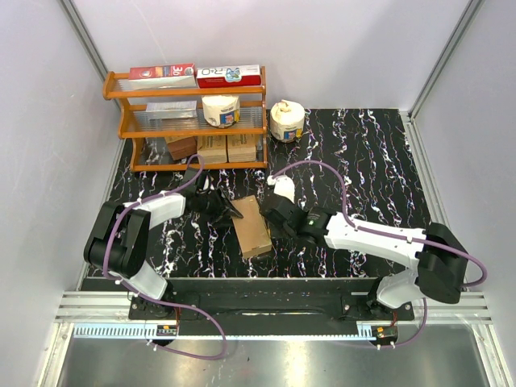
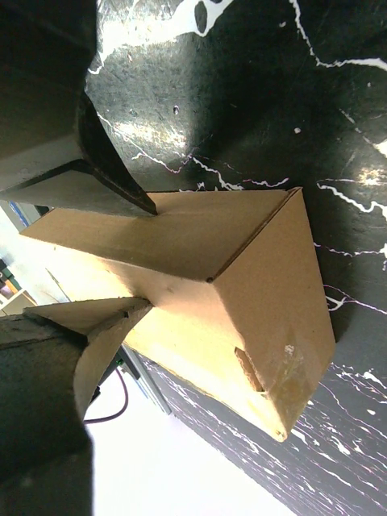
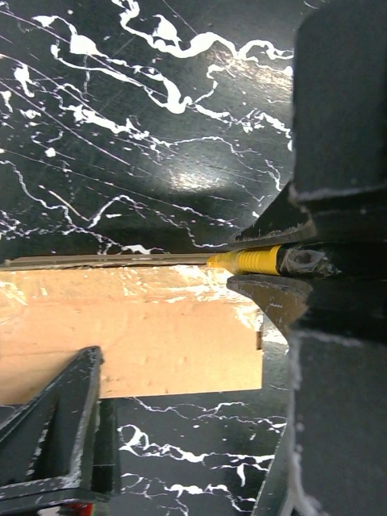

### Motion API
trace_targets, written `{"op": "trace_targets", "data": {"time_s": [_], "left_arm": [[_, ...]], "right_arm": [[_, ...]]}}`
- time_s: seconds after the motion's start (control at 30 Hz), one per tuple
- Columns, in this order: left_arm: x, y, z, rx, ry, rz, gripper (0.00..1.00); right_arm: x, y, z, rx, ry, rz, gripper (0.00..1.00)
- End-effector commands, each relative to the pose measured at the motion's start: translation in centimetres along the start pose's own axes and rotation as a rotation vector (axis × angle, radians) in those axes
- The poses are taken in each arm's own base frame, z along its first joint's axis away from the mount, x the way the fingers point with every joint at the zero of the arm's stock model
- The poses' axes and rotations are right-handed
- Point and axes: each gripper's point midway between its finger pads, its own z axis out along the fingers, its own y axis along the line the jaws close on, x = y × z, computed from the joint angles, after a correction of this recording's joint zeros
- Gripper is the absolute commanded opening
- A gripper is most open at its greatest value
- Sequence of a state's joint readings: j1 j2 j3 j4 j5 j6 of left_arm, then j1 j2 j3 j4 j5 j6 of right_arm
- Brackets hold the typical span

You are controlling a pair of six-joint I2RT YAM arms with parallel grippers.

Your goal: Unpack the express box

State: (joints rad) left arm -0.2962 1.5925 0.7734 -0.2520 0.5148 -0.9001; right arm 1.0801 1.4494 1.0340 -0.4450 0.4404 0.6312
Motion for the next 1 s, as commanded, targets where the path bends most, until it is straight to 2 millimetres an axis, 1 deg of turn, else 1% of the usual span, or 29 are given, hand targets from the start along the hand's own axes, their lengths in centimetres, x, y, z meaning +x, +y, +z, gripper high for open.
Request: {"op": "trace_targets", "data": {"time_s": [0.0,0.17,0.27,0.33,0.43,0.47,0.5,0.57,0.67,0.73,0.87,0.97], "left_arm": [[-0.7,3.3,0.8,-0.129,-0.056,-0.081,0.39],[-0.7,3.6,0.7,-0.139,-0.062,-0.088,0.39],[-0.7,3.6,0.7,-0.141,-0.069,-0.085,0.39],[-0.8,3.6,0.6,-0.141,-0.071,-0.085,0.39],[-0.9,3.5,0.5,-0.142,-0.075,-0.075,0.39],[-0.9,3.5,0.5,-0.145,-0.076,-0.070,0.39],[-1.0,3.4,0.4,-0.143,-0.080,-0.065,0.39],[-1.2,3.6,0.3,-0.153,-0.088,-0.061,0.39],[-1.3,4.1,0.0,-0.187,-0.103,-0.057,0.39],[-1.4,4.1,-0.1,-0.193,-0.110,-0.055,0.39],[-1.4,4.1,-0.2,-0.190,-0.111,-0.049,0.39],[-1.6,3.4,-0.5,-0.169,-0.114,-0.023,0.42]], "right_arm": [[1.9,0.2,-1.7,-0.051,0.073,0.008,0.00],[3.0,0.1,-1.4,-0.047,0.105,0.012,0.00],[4.1,-0.1,-0.9,-0.033,0.132,0.008,0.00],[4.0,-0.1,-1.0,-0.031,0.128,0.013,0.00],[2.8,0.3,-1.8,-0.046,0.094,0.027,0.00],[1.8,0.4,-2.3,-0.050,0.070,0.034,0.00],[1.5,0.2,-2.7,-0.047,0.064,0.029,0.00],[0.1,0.5,-3.6,-0.064,0.029,0.036,0.00],[-1.0,0.4,-4.6,-0.078,-0.008,0.049,0.00],[-1.1,0.4,-4.8,-0.083,-0.014,0.043,0.00],[-0.1,0.3,-4.7,-0.092,0.013,0.050,0.00],[-0.4,-0.1,-5.0,-0.084,-0.007,0.067,0.00]]}}
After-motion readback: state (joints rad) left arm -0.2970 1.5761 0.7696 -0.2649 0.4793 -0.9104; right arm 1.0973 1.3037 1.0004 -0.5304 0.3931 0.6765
